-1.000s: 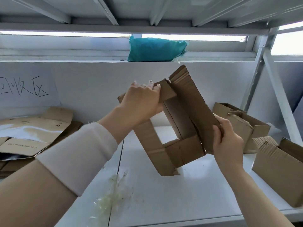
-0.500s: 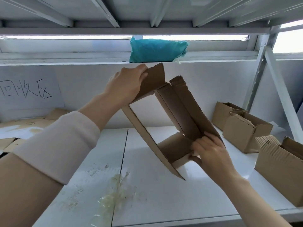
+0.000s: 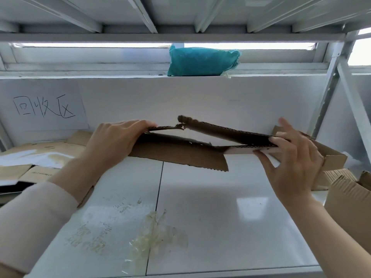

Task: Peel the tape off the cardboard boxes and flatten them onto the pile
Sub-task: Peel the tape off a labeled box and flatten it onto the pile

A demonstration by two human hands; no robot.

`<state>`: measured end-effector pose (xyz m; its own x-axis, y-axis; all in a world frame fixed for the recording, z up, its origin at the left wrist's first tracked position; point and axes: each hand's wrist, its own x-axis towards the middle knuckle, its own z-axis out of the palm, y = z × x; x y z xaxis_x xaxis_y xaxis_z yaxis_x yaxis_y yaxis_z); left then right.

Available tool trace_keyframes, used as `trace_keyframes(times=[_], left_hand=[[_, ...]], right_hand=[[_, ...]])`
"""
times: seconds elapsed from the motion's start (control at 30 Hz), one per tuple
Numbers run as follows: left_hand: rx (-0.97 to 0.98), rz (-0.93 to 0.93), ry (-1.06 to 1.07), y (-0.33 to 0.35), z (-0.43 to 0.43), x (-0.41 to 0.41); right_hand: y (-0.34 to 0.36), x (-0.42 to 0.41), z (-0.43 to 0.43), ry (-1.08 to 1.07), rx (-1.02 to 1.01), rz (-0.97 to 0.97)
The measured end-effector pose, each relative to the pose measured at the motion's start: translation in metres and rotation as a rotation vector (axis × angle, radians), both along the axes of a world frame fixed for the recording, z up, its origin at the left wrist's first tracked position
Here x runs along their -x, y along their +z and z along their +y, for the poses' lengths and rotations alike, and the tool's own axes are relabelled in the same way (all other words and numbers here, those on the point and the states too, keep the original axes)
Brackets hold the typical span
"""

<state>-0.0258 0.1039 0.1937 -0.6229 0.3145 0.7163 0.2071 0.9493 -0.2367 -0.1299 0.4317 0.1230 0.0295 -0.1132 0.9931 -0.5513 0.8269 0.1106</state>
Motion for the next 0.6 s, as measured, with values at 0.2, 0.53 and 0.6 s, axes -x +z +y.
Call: trace_keyframes(times=[0.2, 0.53, 0.6], left_hand=[[-0.011, 0.19, 0.114, -0.006, -0.036, -0.026], [0.007, 0.463, 0.315, -0.054, -0.162, -0.181], [-0.026, 0.418, 0.369, -0.079, -0.182, -0.223]], right_hand=[[0.005, 0.004, -0.054, 0.039, -0.043, -0.04], [-0.024, -0.072, -0.247, 0.508, -0.105, -0.232], [-0.046, -0.095, -0.28, 0.565, -0.19, -0.238]])
